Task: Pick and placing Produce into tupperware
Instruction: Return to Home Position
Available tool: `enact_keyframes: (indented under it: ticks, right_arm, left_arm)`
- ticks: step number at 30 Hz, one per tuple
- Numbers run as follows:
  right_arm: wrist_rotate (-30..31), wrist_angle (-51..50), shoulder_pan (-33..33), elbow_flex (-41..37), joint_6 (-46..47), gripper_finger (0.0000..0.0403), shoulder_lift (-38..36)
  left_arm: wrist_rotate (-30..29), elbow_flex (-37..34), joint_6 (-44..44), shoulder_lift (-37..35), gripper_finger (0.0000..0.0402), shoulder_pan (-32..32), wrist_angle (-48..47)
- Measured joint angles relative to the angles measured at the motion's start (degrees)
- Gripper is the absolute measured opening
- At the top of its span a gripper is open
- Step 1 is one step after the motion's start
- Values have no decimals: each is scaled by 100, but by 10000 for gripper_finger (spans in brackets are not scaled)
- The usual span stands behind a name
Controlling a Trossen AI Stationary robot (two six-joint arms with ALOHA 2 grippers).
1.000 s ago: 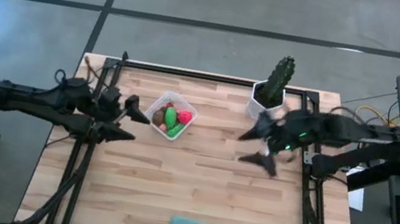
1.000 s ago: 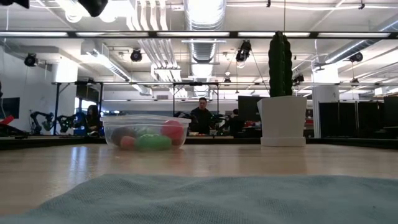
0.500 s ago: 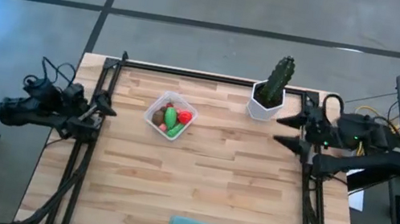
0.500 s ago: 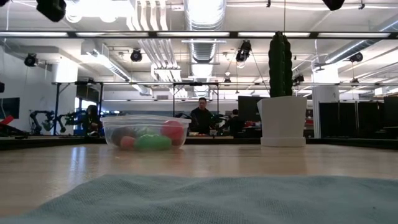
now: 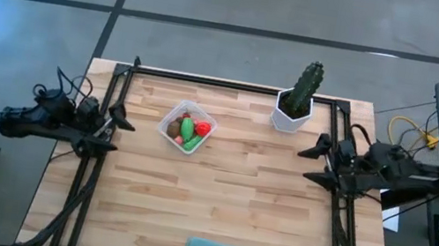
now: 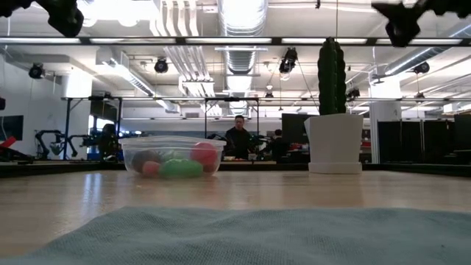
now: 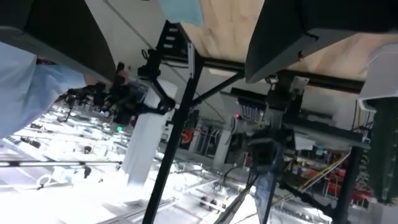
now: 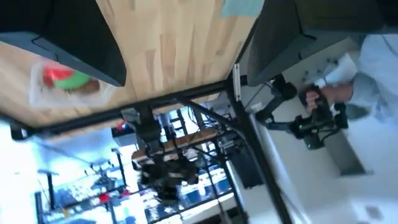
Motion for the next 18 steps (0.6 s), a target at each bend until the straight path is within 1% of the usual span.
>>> enact_keyframes:
  ticks: [5,9,12,18]
  right_arm:
    - [126,97,1,-701,638,325,-627]
    - [204,570,-2,-1202,718,325,-1178]
    - [306,672,-2,-1511,720,325,-1653]
    - [266,704,-20,-1828,698,325,-1589]
  left_arm:
    - [3,-6,4,-205,345,-2,23]
    - [2,-8,0,-196,345,0,13]
    - [2,-10,0,-106,345,-2,21]
    - [2,-55,2,-18,345,-2,-19]
